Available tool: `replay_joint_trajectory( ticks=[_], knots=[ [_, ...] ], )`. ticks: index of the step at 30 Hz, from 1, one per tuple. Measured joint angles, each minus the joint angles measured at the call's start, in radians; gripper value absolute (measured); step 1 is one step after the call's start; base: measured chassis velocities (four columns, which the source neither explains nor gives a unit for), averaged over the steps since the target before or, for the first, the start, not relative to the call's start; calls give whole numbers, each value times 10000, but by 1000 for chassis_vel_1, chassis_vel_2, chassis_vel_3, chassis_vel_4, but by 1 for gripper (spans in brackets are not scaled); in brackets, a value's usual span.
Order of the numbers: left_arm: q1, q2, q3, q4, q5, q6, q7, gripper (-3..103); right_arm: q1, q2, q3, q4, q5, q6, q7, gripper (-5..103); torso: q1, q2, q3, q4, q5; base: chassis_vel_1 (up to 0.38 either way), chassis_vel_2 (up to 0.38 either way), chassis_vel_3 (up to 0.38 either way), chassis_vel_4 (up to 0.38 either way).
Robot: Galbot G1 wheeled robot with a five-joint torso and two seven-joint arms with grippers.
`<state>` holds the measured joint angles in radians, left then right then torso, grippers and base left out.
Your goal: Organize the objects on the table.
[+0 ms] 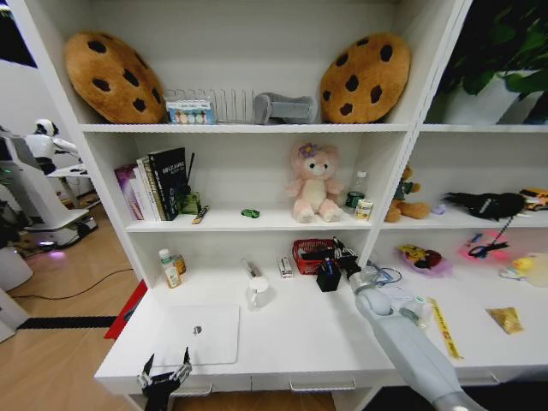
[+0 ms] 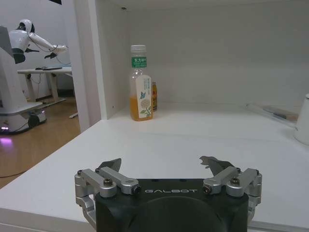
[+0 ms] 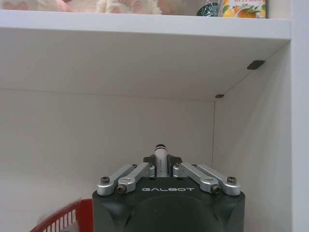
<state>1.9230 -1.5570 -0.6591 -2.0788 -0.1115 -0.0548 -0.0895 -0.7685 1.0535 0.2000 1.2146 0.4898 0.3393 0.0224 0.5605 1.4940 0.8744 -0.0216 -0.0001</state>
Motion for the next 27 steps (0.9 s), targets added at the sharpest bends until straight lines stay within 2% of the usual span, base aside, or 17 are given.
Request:
replay_joint_trajectory(
  ticks=[5,8,23,24,26,27],
  knots=[
    [10,11,-59,-14,-49,0,0,98,117,314,-165,-218,-134,282,102,12,0,0,0,4,1,0,0,0,0],
    [-2,12,-81,-23,-75,8,0,98,79,344,-196,-233,-123,281,104,12,0,0,0,-1,0,0,0,0,0],
    [-39,0,-44,6,-144,36,-4,98,7,417,-294,-427,-209,409,182,12,0,0,0,2,0,0,0,0,0],
    [-43,6,-50,-6,-168,41,-9,98,5,405,-291,-399,-198,402,181,8,0,0,0,2,1,0,0,0,0],
    [-47,23,-74,-10,-187,49,-13,98,-11,379,-250,-359,-176,384,160,16,0,0,0,1,0,0,0,0,0],
    [-47,23,-74,-10,-187,49,-13,98,-11,379,-250,-359,-176,384,160,16,0,0,0,1,0,0,0,0,0]
  ],
)
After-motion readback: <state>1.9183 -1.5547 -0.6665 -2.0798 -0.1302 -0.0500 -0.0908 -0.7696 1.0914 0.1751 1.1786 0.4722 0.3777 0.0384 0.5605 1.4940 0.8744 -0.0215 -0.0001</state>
